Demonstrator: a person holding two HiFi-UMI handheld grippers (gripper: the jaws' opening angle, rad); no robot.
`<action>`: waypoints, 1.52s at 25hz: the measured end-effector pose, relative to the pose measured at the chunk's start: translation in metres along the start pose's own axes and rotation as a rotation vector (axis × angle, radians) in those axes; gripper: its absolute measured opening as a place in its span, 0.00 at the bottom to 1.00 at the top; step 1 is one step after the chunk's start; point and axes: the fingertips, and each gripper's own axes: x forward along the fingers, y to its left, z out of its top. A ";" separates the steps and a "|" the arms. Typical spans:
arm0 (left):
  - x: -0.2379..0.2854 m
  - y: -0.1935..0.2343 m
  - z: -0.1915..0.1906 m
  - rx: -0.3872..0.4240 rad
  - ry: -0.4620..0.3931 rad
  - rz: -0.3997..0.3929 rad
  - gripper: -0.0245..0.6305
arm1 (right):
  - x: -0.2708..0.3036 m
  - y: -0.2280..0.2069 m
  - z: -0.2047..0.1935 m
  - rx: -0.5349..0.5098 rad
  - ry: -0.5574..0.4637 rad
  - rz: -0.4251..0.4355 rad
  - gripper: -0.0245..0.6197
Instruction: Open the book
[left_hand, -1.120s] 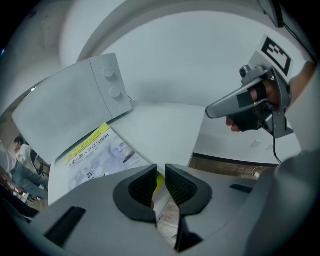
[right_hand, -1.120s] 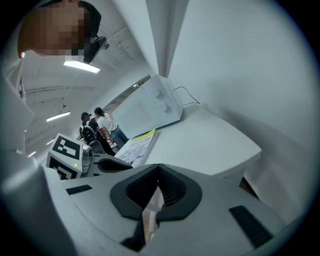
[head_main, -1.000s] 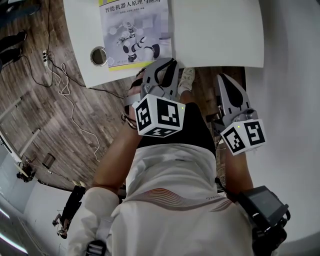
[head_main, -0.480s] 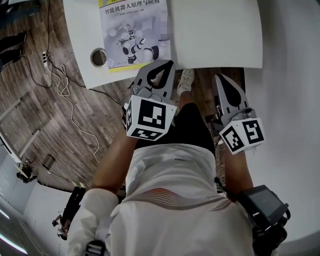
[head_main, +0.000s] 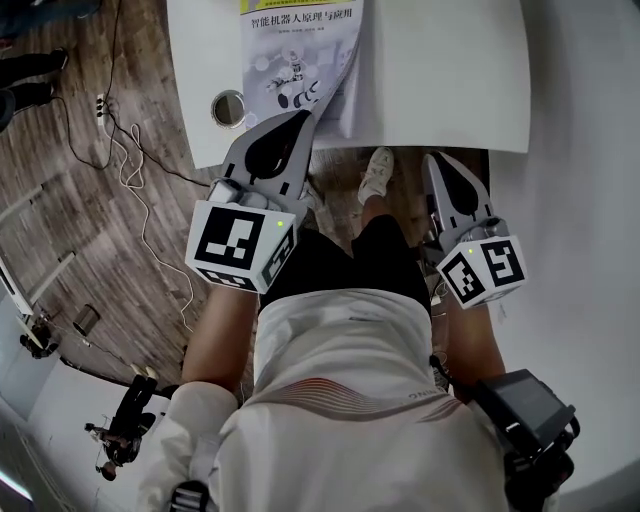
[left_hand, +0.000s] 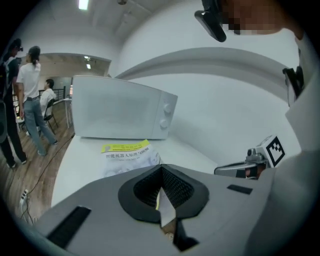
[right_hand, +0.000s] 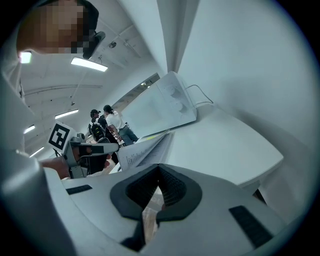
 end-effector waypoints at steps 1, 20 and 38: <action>-0.009 0.008 0.003 -0.022 -0.016 0.017 0.05 | 0.000 0.007 0.000 -0.003 0.003 0.005 0.04; -0.120 0.157 -0.030 -0.287 -0.161 0.328 0.05 | 0.033 0.060 -0.013 -0.072 0.045 0.063 0.04; -0.124 0.216 -0.118 -0.384 -0.107 0.348 0.05 | 0.072 0.097 -0.039 -0.104 0.107 0.061 0.04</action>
